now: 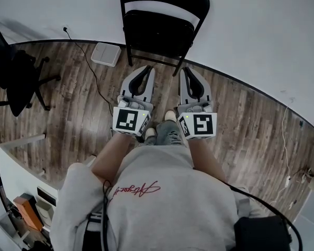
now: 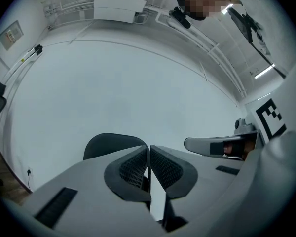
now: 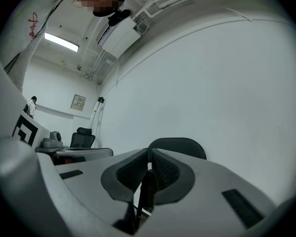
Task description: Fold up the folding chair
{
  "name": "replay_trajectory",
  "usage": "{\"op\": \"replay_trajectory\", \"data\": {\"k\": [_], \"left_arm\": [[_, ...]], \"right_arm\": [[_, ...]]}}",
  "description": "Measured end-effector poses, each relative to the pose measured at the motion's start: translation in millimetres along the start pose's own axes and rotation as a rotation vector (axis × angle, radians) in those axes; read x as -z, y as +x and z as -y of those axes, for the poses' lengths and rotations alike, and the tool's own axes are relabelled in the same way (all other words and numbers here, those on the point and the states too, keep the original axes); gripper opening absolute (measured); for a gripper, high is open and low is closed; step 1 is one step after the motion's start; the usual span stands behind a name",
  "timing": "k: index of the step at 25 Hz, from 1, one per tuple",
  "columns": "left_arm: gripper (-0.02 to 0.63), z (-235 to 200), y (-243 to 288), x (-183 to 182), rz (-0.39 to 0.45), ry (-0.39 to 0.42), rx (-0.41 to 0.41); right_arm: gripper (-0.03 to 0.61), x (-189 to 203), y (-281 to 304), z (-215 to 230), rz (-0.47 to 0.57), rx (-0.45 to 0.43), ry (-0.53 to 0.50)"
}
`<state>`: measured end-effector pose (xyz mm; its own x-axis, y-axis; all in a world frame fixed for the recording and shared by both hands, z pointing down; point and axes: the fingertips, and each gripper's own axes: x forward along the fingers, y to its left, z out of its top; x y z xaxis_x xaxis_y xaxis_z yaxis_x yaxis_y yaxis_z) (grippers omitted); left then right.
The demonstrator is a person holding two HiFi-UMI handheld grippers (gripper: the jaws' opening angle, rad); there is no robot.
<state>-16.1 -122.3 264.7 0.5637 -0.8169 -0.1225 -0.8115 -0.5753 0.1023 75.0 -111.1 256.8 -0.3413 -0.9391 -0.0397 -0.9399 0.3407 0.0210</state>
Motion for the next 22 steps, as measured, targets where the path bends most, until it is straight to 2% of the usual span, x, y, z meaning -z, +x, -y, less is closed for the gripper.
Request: {"op": "replay_trajectory", "data": {"k": [22], "left_arm": [[0.034, -7.9, -7.4, -2.6, 0.0, -0.009, 0.022]], "right_arm": [[0.018, 2.5, -0.3, -13.0, -0.03, 0.005, -0.015]]}}
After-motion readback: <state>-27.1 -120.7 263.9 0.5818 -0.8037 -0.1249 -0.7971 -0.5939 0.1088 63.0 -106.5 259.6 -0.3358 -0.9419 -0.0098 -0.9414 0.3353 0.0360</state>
